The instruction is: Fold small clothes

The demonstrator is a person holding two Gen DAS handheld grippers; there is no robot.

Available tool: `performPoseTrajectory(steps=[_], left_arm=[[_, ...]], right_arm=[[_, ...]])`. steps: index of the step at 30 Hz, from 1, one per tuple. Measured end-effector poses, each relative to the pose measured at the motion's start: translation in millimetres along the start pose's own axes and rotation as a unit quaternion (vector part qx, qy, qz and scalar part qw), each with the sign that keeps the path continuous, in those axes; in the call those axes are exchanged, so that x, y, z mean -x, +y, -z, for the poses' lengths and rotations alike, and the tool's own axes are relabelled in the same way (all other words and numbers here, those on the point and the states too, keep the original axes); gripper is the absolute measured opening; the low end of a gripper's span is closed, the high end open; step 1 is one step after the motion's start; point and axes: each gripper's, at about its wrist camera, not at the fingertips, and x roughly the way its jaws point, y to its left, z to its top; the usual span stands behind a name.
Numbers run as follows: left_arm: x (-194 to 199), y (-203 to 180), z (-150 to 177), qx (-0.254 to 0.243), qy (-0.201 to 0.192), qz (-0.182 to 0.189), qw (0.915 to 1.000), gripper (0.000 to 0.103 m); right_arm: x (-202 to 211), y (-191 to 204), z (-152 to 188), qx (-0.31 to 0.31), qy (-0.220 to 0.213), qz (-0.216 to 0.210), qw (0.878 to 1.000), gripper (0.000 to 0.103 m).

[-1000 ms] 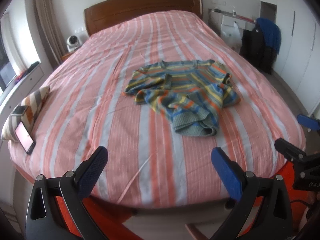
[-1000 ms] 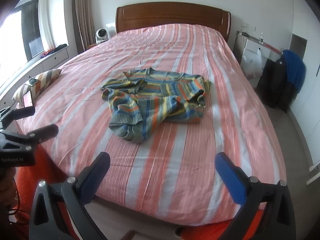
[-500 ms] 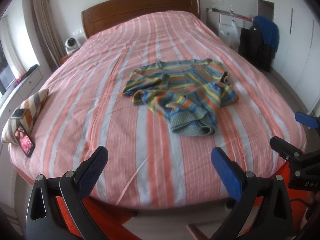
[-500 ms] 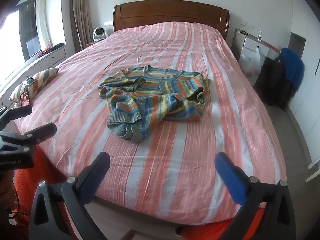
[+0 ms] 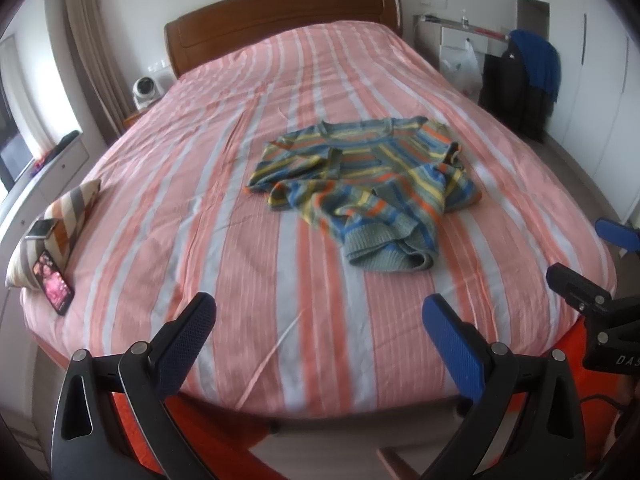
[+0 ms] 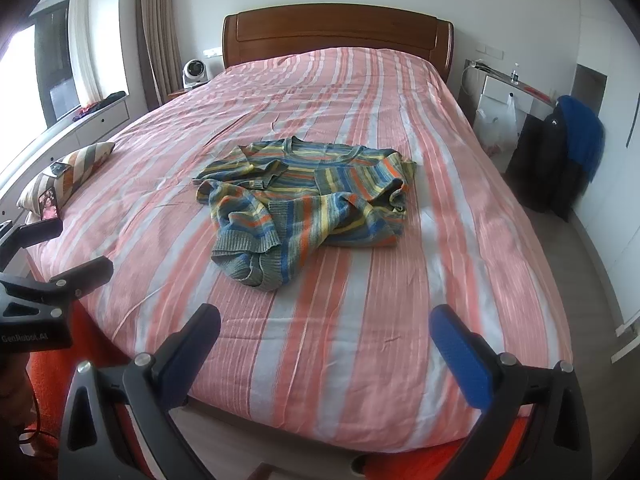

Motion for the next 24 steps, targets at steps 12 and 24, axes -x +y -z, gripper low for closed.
performPoseTrajectory(steps=[12,24], left_arm=[[-2.2,3.0,3.8,0.0,0.004,-0.005,1.0,0.103],[-2.3,3.5,4.1,0.0,0.004,-0.005,1.0,0.103]], right_arm=[[-5.0,1.3,3.4,0.001,0.006,0.002,1.0,0.103],[-5.8,-0.1,5.1,-0.003,0.005,0.004,1.0,0.103]])
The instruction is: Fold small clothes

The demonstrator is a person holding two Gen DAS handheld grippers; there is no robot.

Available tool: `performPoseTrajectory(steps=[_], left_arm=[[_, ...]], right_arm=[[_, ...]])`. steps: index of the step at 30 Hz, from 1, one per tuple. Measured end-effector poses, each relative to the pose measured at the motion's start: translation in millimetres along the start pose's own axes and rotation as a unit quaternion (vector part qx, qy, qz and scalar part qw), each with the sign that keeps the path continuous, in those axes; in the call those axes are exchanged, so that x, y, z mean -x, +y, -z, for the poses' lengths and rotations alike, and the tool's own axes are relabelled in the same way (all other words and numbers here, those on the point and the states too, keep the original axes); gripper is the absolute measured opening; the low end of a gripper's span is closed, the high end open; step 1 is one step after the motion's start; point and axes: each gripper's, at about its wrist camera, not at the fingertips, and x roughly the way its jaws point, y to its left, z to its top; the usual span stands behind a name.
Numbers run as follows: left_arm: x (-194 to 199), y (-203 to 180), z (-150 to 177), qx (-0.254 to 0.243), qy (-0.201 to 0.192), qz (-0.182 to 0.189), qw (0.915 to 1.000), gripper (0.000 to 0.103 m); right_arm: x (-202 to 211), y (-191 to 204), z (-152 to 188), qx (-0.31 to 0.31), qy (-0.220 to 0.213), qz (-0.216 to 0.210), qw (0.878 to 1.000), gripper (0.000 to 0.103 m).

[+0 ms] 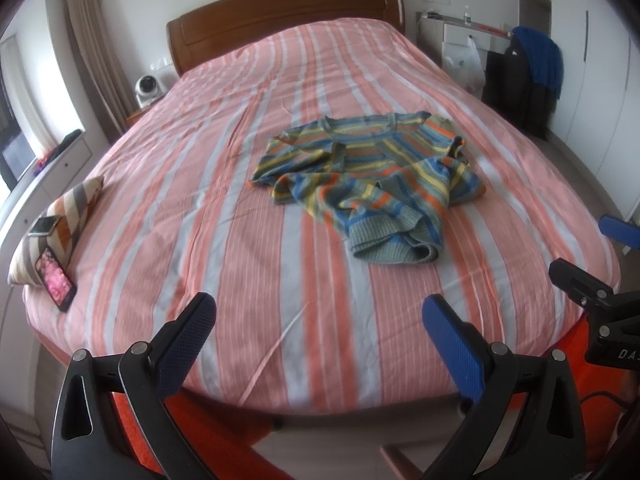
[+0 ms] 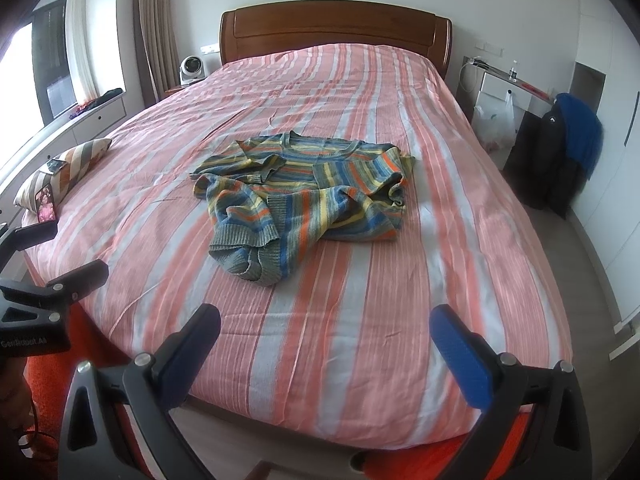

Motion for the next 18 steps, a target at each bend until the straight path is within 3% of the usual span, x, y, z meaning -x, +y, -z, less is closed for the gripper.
performPoseTrajectory(steps=[18], left_arm=[[3.1,-5.2,4.2,-0.005,0.004,-0.002,1.0,0.103]], right_arm=[[4.2,0.8,3.6,-0.001,-0.002,0.002,1.0,0.103]])
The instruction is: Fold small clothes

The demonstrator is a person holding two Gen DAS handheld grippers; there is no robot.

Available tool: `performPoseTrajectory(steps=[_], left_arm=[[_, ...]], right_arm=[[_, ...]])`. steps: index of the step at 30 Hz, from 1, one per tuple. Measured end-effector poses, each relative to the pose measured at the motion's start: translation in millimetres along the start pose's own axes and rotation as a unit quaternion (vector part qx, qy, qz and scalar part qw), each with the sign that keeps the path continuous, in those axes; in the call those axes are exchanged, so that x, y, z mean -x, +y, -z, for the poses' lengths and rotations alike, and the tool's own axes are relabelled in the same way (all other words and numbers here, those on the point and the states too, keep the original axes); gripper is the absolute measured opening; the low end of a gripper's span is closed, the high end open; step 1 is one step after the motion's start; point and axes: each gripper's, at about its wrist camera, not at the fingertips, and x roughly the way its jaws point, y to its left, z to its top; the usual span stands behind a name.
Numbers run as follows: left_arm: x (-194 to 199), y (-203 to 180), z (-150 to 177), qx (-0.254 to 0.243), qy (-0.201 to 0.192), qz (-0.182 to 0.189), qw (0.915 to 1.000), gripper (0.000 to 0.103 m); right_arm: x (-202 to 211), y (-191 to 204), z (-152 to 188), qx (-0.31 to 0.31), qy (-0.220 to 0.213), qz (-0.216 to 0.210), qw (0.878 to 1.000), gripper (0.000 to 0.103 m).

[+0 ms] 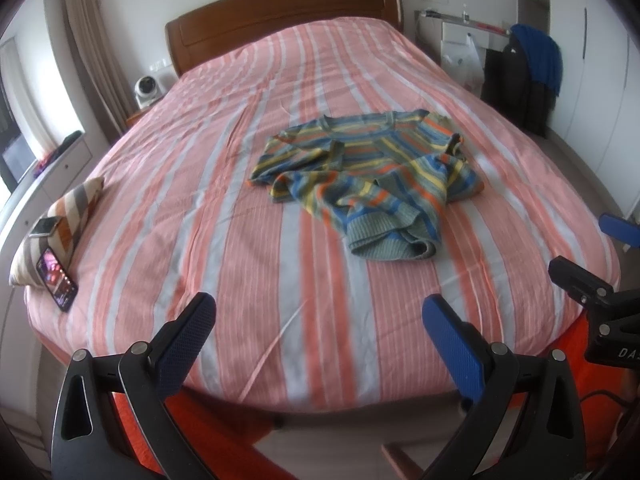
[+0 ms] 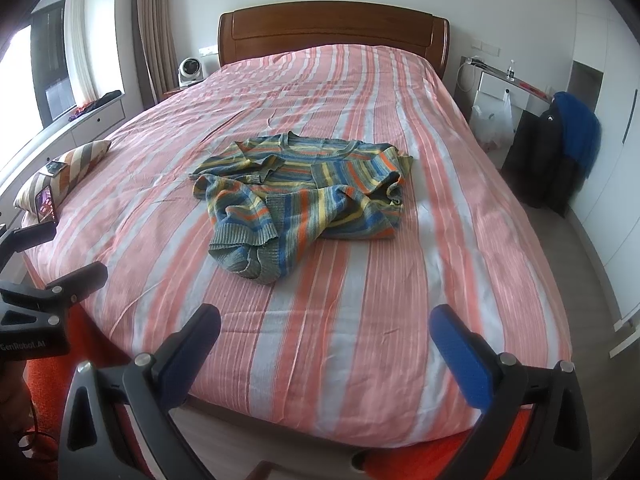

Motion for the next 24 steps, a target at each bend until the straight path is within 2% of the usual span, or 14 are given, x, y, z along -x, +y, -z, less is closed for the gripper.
performPoseTrajectory(steps=[24], left_arm=[[-14.1,-6.9,5.2,-0.007,0.017,0.001,0.9998,0.103]], right_arm=[[-8.8,3.7,4.2,-0.002,0.016,-0.004,1.0,0.103]])
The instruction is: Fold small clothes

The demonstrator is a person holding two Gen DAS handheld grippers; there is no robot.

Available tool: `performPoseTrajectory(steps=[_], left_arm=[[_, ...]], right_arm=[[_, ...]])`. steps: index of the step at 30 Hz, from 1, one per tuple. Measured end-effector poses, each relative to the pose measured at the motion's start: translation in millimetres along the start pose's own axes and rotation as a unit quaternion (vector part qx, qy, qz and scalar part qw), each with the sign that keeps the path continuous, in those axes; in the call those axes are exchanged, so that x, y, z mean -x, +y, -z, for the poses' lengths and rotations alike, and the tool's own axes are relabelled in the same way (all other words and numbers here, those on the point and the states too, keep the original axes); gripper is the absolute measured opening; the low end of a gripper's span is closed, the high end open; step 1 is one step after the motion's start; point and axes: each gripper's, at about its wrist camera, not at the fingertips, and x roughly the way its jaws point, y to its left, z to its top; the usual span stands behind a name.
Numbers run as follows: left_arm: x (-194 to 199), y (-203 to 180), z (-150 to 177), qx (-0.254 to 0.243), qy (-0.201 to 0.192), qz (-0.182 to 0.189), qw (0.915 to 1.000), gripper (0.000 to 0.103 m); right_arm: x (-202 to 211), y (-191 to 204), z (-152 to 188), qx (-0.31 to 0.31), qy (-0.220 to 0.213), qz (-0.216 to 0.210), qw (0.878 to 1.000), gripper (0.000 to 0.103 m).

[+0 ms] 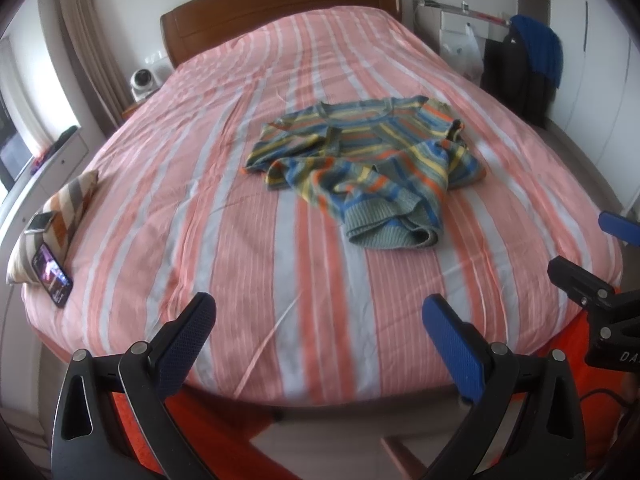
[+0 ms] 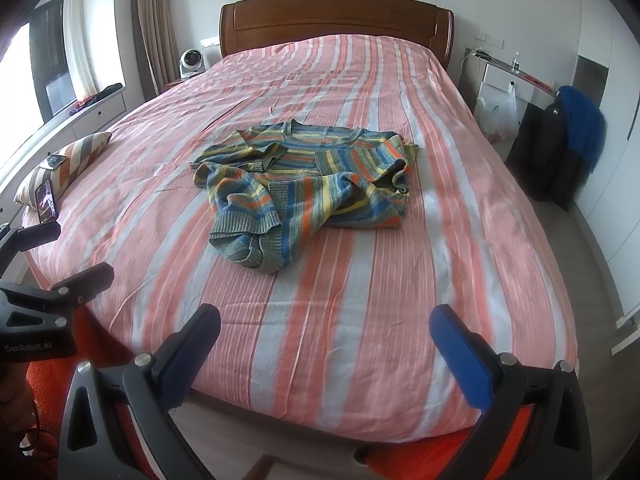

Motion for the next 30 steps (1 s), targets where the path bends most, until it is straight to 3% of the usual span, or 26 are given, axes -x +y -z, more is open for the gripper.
performPoseTrajectory(steps=[24,30], left_arm=[[-4.8,-3.8,3.1,-0.005,0.005,-0.001,1.0,0.103],[-26.6,4.3,7.9,-0.045,-0.004,-0.031,0.9985,0.103]], right_arm=[[-9.6,-1.0,4.7,-0.003,0.014,-0.005,1.0,0.103],[-10.8,-2.0,4.2,-0.004,0.015,-0.005,1.0,0.103]])
